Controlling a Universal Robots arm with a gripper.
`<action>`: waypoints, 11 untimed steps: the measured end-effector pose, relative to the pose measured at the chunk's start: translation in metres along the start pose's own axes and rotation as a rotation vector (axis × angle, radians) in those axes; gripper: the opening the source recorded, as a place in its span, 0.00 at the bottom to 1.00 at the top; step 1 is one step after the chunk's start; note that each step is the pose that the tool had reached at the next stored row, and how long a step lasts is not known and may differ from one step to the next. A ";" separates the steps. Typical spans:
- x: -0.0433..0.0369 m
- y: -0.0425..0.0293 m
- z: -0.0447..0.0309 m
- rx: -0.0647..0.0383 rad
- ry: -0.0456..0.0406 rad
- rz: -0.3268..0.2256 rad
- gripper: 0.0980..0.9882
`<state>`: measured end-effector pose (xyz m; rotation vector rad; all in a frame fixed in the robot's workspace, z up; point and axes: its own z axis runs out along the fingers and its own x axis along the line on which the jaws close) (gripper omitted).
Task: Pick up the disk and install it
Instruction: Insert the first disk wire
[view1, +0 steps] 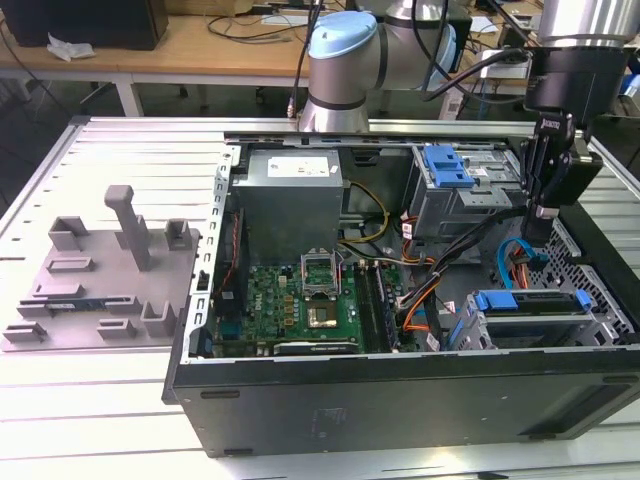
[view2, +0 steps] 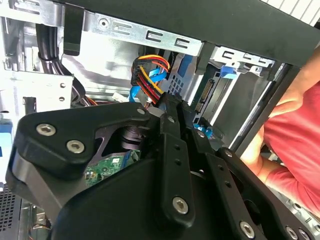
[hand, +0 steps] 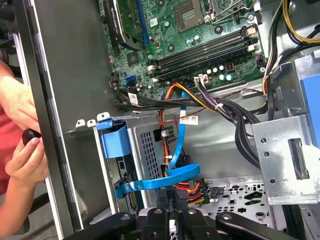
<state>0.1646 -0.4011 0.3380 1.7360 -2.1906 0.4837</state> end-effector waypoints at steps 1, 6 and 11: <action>0.0008 -0.0002 -0.0004 0.000 -0.0009 0.000 0.08; 0.0120 -0.0026 -0.0025 0.001 -0.0053 -0.004 0.08; 0.0238 -0.0058 0.0035 0.000 -0.0055 -0.003 0.08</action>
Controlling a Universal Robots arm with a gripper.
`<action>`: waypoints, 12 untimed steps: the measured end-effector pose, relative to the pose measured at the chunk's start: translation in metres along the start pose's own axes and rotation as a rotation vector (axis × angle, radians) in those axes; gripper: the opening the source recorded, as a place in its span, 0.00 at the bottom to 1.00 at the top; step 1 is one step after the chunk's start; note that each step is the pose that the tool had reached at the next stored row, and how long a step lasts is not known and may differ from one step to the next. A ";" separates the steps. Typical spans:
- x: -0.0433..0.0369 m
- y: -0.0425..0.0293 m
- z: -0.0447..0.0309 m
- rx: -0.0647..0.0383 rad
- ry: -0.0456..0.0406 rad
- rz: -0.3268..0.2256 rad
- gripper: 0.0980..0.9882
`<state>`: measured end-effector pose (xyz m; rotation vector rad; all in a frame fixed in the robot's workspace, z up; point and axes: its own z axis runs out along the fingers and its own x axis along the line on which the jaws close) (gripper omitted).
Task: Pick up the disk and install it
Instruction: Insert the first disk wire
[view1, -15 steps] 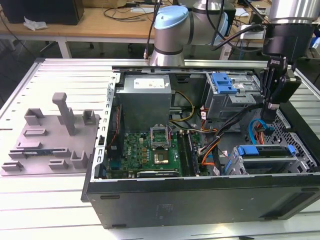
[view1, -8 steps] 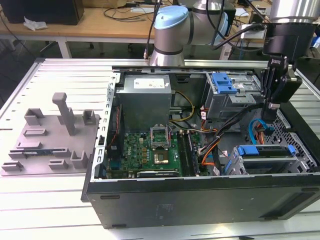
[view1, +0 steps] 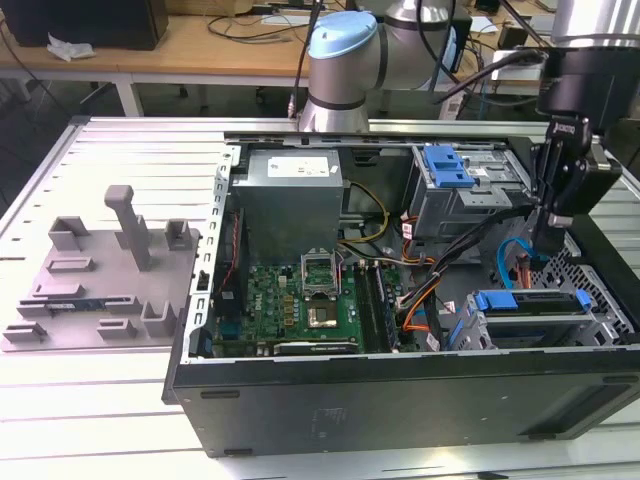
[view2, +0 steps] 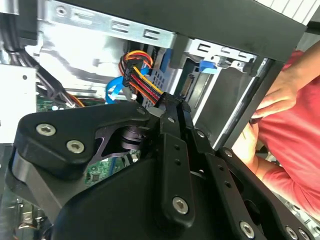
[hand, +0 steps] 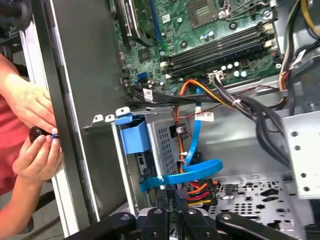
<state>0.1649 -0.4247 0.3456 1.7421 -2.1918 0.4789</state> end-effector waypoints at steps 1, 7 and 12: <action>0.0009 -0.0004 0.0004 0.000 -0.0003 -0.001 0.08; 0.0031 -0.0039 0.0014 0.012 -0.0045 -0.026 0.08; 0.0139 -0.0066 0.0064 0.006 -0.0352 -0.026 0.08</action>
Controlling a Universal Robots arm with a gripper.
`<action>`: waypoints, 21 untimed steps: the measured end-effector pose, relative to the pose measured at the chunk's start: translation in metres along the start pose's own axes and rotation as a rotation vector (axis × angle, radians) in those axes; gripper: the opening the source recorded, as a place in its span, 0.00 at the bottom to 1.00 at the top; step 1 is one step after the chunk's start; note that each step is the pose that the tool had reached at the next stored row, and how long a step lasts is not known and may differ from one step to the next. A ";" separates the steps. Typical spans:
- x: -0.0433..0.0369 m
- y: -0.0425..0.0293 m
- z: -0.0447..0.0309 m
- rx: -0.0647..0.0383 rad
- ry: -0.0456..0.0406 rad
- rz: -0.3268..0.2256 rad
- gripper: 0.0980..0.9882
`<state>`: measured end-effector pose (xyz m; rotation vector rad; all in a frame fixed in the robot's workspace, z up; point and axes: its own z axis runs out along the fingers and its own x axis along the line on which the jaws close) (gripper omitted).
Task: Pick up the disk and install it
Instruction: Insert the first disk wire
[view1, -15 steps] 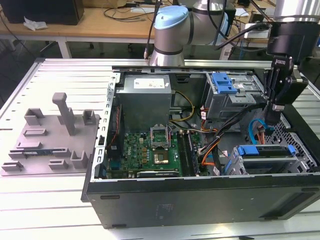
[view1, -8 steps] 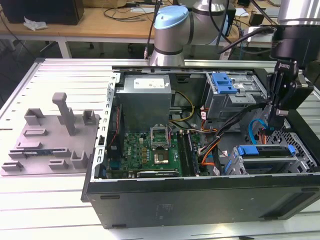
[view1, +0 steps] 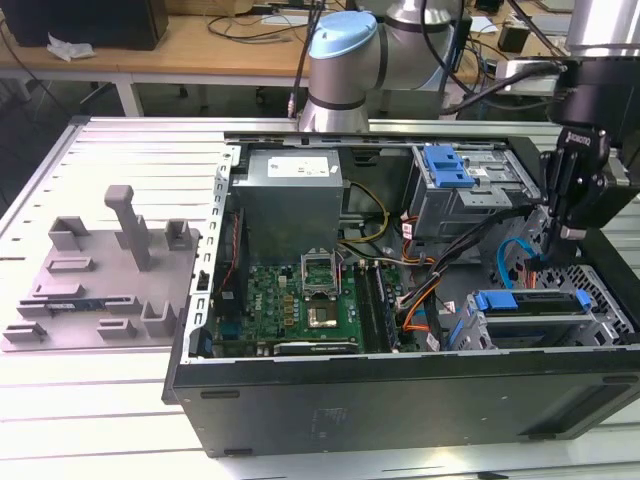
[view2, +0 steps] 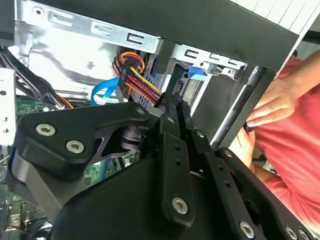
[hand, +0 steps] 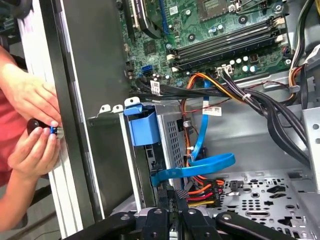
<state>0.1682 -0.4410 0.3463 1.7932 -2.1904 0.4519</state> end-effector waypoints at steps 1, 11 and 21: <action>0.0028 -0.0006 0.0011 -0.003 -0.0135 0.000 0.08; 0.0224 -0.0033 0.0093 -0.009 -0.0662 -0.009 0.08; 0.0375 -0.0051 0.0160 -0.011 -0.2024 -0.011 0.08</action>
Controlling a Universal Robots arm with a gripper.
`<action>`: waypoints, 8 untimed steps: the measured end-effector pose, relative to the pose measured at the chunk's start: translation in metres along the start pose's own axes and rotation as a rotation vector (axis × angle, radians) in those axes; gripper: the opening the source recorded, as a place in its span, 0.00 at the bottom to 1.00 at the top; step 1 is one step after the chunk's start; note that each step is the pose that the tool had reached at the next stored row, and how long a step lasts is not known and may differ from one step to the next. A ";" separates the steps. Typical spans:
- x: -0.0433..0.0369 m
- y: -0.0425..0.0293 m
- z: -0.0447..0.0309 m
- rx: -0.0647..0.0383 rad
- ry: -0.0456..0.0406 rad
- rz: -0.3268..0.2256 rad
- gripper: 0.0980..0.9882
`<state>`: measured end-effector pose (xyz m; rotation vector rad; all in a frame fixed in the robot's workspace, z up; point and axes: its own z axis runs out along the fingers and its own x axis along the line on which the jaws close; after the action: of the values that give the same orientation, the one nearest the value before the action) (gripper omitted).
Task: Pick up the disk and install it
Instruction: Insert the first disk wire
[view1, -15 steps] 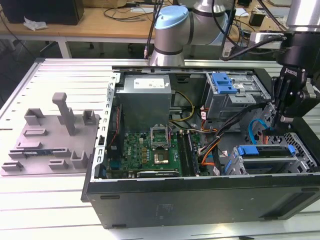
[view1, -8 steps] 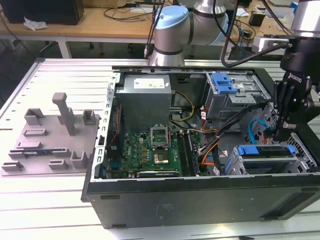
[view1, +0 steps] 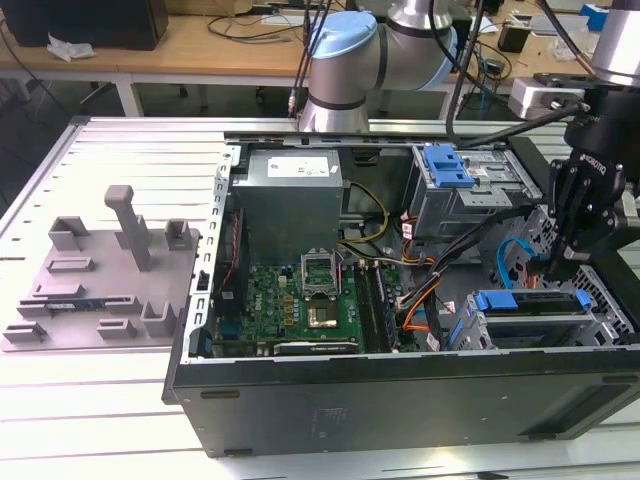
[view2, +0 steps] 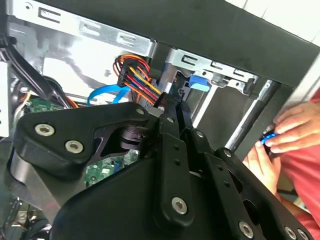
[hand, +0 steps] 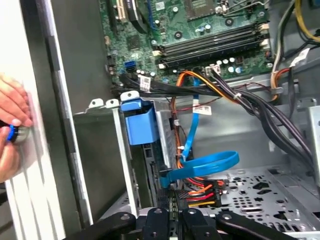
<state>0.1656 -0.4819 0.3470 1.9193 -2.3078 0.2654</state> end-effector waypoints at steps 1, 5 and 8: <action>0.0019 0.0003 0.0005 -0.001 -0.0060 0.000 0.08; 0.0061 0.0004 0.0013 -0.002 -0.0116 0.000 0.08; 0.0075 0.0002 0.0016 -0.008 -0.0160 -0.002 0.08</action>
<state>0.1641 -0.4895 0.3470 1.9265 -2.3136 0.2409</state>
